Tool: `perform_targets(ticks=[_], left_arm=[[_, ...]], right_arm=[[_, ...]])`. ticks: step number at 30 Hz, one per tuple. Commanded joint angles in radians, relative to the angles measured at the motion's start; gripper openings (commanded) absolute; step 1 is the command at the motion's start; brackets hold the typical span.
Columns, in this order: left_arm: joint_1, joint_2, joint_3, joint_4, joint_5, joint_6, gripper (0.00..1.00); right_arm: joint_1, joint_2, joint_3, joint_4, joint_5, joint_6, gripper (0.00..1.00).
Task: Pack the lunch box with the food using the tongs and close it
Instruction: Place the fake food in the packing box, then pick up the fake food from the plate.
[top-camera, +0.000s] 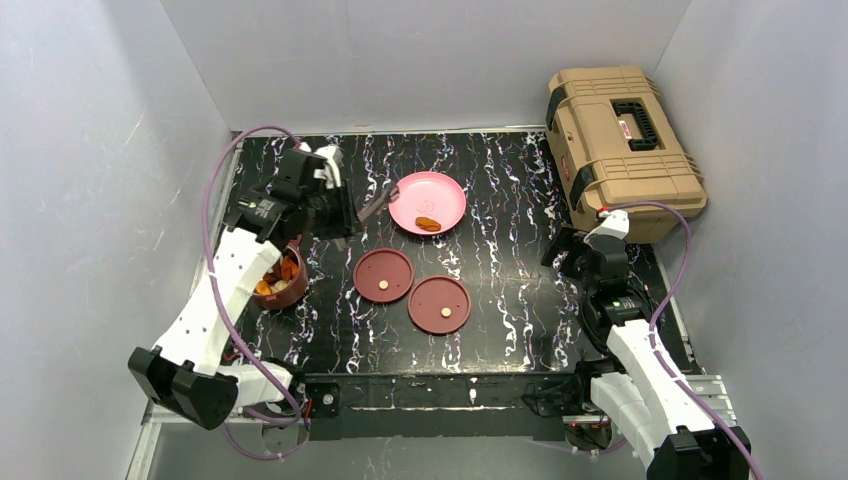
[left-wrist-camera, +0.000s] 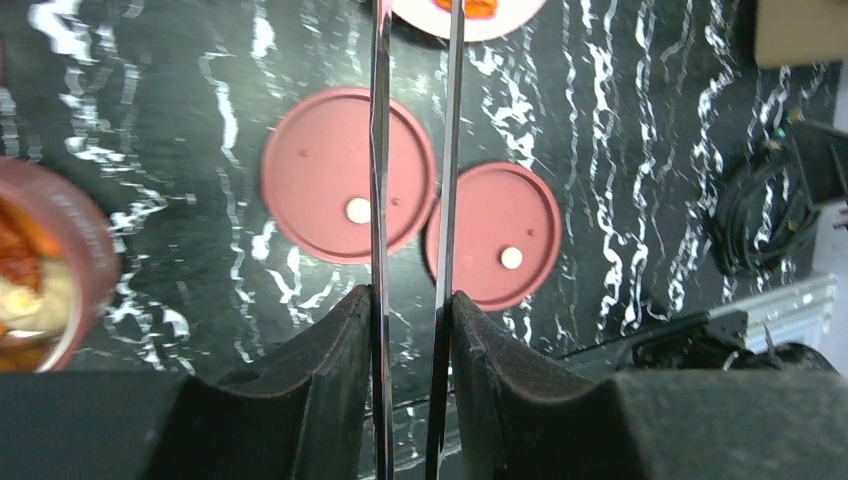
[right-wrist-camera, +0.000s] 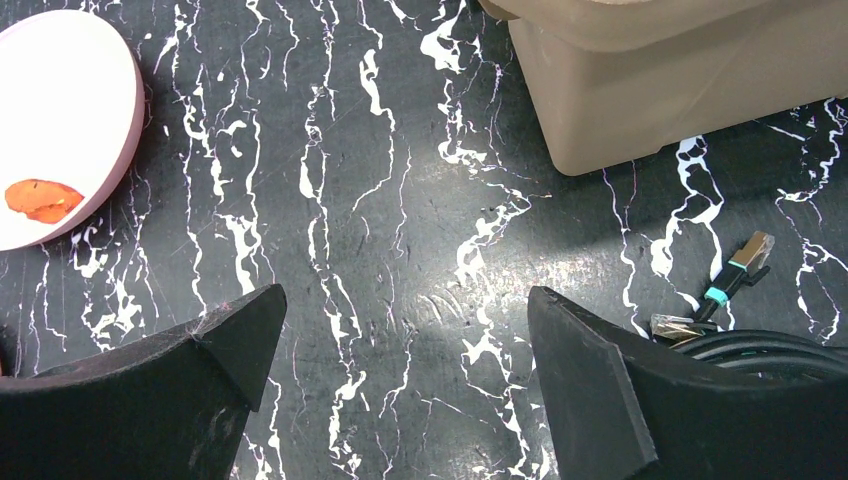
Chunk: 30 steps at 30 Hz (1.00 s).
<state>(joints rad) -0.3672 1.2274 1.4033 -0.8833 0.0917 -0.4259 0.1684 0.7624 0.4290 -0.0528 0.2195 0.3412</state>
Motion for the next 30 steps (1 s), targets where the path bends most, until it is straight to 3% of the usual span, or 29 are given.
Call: perform_targets(ticks=[1,8,30], left_arm=[[-0.110,0.040,-0.033,0.053,0.028,-0.088,0.31],[-0.195,0.123,-0.062,0.113,0.034,-0.123,0.31],[-0.199,0.260,-0.057,0.190,-0.012,-0.122,0.31]], right_arm=[[-0.001,-0.010,0.024,0.019,0.022,-0.005,1.00],[-0.001,-0.011,0.022,0.019,0.018,-0.004,1.00],[-0.001,-0.004,0.017,0.031,0.010,0.002,1.00]])
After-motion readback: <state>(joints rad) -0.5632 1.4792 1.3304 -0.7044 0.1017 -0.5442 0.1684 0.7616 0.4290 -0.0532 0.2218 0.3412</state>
